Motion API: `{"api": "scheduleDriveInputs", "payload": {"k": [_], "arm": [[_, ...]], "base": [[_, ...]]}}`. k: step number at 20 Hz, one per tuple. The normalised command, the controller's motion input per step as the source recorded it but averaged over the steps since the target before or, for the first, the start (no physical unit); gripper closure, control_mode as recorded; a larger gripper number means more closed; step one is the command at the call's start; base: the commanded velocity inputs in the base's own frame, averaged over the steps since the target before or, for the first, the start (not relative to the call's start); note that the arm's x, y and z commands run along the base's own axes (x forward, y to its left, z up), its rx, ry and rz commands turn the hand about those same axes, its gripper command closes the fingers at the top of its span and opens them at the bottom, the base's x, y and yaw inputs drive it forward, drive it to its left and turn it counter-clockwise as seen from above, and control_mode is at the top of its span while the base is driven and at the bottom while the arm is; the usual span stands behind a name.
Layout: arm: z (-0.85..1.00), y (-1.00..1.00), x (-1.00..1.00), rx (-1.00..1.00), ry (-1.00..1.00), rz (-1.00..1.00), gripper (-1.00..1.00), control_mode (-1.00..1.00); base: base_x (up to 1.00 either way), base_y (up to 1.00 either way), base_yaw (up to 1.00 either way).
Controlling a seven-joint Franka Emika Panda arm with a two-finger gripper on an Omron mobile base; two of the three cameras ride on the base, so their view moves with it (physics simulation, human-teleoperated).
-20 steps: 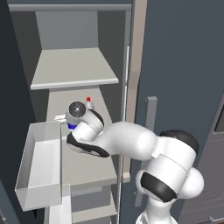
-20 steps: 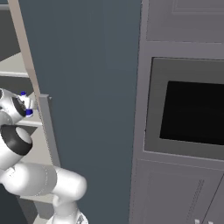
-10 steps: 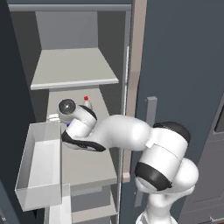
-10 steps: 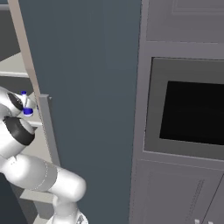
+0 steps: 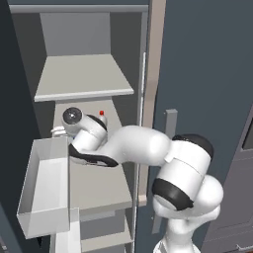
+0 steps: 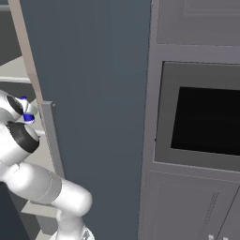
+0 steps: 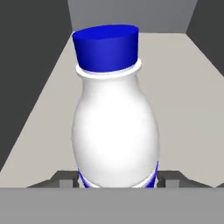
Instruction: Take the bottled waters from the counter and place them in the freezer to freeze. Close the freezer door after placing the bottles.
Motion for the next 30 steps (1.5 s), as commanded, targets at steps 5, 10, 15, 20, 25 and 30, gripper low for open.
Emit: {"api": "scheduleDriveInputs", "payload": {"k": [5,10,15,20,25,30], "arm": [[0.0,0.0,-0.16,0.0,0.0,0.0,-1.0,-1.0],[0.0,0.0,-0.78,0.0,0.0,0.0,-1.0,-1.0],[0.0,0.0,-1.0,0.0,-0.02,-0.07,-1.0,-1.0],[0.0,0.0,-1.0,0.0,-0.04,-0.13,-1.0,-1.0],[0.59,0.0,-1.0,0.14,0.0,-0.21,-1.0,-1.0],[1.0,-0.02,-1.0,0.2,0.11,-0.27,-1.0,-1.0]], "base": [[0.0,0.0,0.0],[0.0,0.0,0.0],[0.0,0.0,0.0],[0.0,0.0,0.0],[0.0,0.0,0.0],[0.0,0.0,0.0]]}}
